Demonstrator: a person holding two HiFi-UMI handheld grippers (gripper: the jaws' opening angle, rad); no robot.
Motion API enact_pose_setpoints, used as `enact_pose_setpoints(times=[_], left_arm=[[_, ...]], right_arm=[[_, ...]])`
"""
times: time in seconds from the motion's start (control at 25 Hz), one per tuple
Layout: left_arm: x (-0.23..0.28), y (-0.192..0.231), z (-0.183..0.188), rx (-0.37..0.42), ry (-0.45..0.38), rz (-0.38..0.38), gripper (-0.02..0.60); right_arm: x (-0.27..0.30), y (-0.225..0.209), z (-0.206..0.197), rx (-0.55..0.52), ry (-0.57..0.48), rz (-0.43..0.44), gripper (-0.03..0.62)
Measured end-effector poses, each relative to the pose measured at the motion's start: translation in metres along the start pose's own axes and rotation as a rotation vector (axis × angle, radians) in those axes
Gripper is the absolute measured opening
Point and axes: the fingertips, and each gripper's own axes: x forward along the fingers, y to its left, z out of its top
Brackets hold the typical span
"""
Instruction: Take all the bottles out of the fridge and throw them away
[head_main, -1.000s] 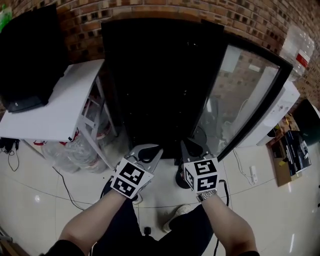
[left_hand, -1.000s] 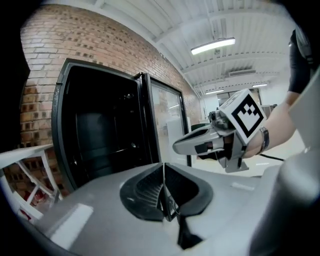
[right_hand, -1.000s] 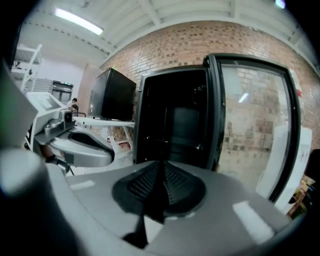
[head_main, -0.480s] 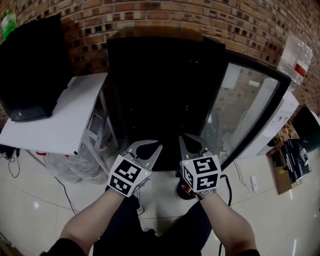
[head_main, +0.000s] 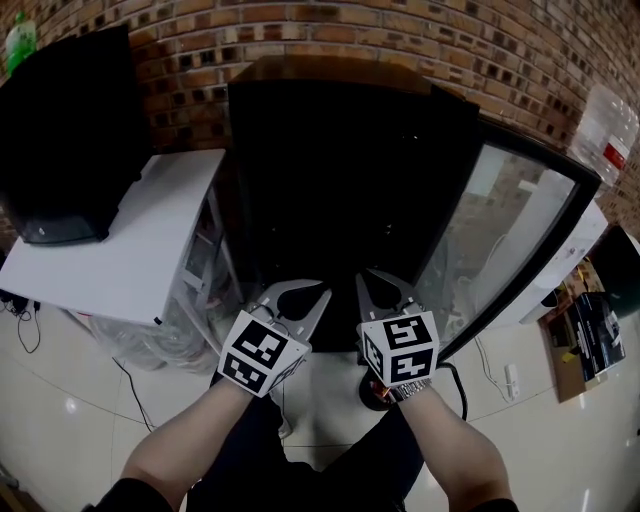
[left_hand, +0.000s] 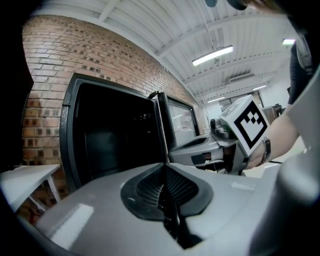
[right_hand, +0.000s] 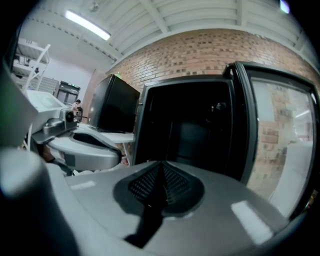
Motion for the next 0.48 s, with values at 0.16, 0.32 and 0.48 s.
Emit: enact_pose_setpoints(times=[0.16, 0.32, 0.48], left_arm=[[-0.001, 0.011, 0.0, 0.006, 0.006, 0.012, 0.008], [-0.002, 0.021, -0.001, 0.008, 0.007, 0.022, 0.008], [-0.002, 0.028, -0.002, 0.006, 0.009, 0.025, 0.008]], right_arm=[[0.012, 0.005, 0.001, 0.003, 0.0, 0.012, 0.0], [0.021, 0.007, 0.001, 0.003, 0.003, 0.02, 0.0], [0.027, 0.01, 0.006, -0.002, 0.002, 0.02, 0.0]])
